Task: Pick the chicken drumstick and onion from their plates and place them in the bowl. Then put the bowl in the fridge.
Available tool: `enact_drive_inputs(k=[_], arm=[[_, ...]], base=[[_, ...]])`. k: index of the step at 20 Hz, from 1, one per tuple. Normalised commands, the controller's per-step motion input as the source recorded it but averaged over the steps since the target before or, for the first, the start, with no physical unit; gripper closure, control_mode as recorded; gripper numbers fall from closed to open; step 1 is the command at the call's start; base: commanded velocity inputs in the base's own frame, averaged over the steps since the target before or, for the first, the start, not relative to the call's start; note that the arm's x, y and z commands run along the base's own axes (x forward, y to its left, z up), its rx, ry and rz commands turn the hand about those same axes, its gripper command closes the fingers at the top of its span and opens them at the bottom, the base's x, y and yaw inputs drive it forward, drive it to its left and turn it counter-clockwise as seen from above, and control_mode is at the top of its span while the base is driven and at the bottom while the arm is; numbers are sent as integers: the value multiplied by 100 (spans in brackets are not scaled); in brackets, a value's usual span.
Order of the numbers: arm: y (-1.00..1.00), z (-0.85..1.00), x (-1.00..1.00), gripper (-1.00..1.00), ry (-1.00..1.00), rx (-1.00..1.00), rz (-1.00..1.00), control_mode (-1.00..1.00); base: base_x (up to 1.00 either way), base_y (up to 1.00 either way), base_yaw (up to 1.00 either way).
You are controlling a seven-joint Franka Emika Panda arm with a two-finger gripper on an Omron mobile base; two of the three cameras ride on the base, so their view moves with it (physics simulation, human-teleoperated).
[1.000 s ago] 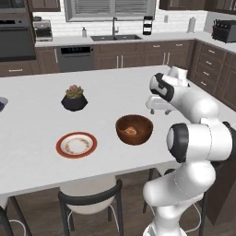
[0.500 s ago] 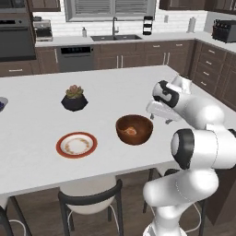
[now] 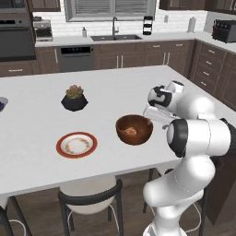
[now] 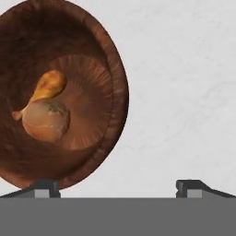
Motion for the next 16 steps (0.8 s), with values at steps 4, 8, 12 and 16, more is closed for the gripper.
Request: enact_drive_inputs(k=[4,8,12,16], arm=[[0,-47,38,-100,0,0,2,-100],[1,-36,44,-100,0,0,0,-100],[6,-23,18,-100,0,0,0,-100],[21,-37,20,-100,0,0,0,-100]], base=[[0,0,0],[0,0,0],[0,0,0],[0,0,0]])
